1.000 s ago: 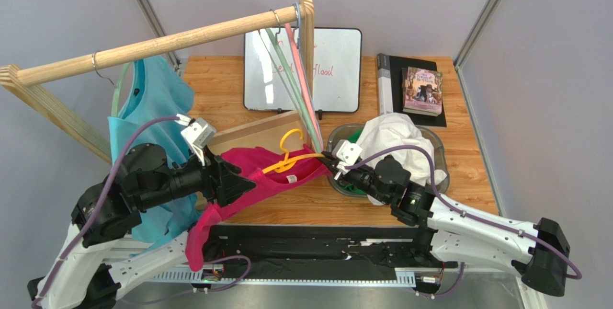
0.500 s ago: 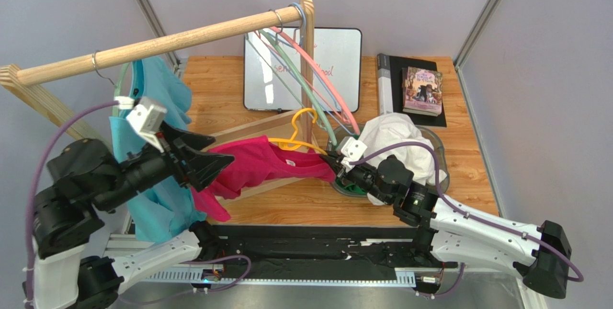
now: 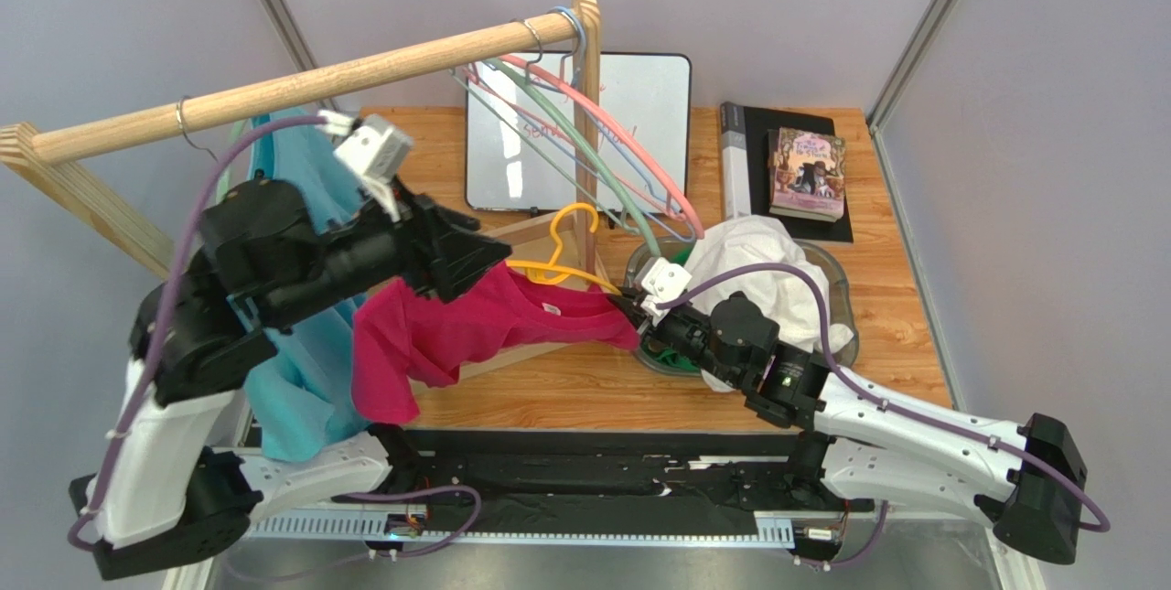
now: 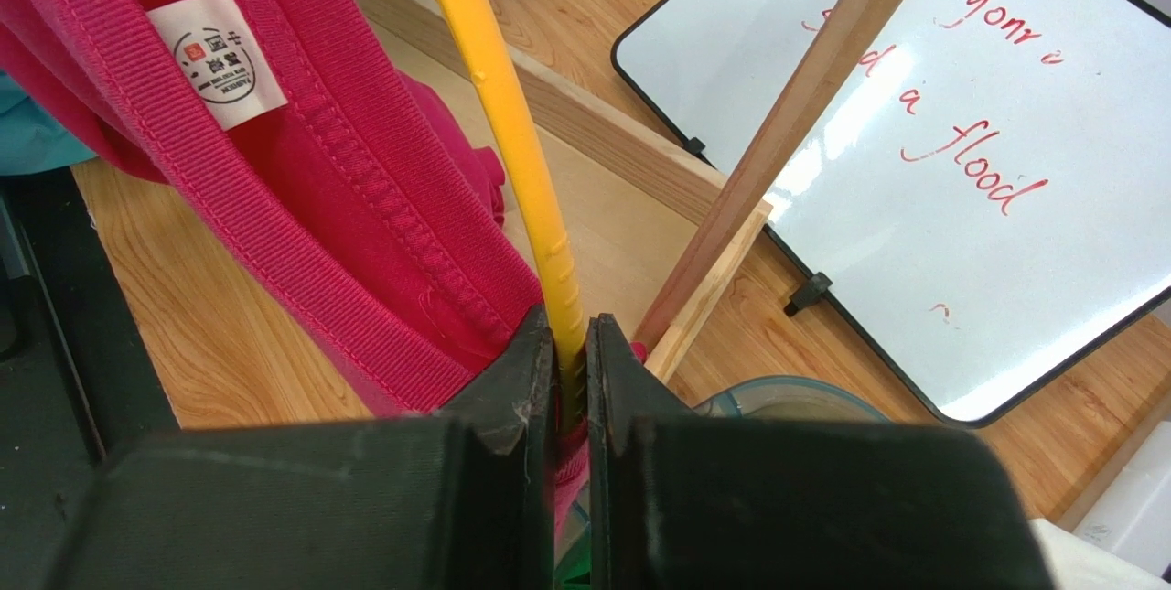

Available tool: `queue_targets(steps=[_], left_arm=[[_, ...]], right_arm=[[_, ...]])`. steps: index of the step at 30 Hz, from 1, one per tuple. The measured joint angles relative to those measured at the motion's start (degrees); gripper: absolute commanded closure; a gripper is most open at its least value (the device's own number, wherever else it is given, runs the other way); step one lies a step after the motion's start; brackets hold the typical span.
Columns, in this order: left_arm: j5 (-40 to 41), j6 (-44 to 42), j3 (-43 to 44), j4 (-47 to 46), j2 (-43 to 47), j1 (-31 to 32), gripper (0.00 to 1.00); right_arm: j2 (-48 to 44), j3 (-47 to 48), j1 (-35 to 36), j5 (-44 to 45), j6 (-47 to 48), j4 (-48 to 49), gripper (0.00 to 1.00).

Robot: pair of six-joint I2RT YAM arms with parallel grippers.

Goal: Remove the t-shirt from the hanger
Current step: Pass the hanger from the right arm to the left

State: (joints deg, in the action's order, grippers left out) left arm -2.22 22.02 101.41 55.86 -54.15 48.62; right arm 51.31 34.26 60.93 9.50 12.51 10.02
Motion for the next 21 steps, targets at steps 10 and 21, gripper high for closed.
queue_targets(steps=[10,21], left_arm=[[1.7,-0.09,-0.04,-0.92,-15.04,0.0,0.33],[1.97,0.2,-4.0,-4.24,-14.43,0.0,0.72]], right_arm=[[1.22,1.49,0.02,-1.31,-0.96,-0.63,1.0],[1.25,1.49,0.02,-2.89,-2.47,-0.74,1.0]])
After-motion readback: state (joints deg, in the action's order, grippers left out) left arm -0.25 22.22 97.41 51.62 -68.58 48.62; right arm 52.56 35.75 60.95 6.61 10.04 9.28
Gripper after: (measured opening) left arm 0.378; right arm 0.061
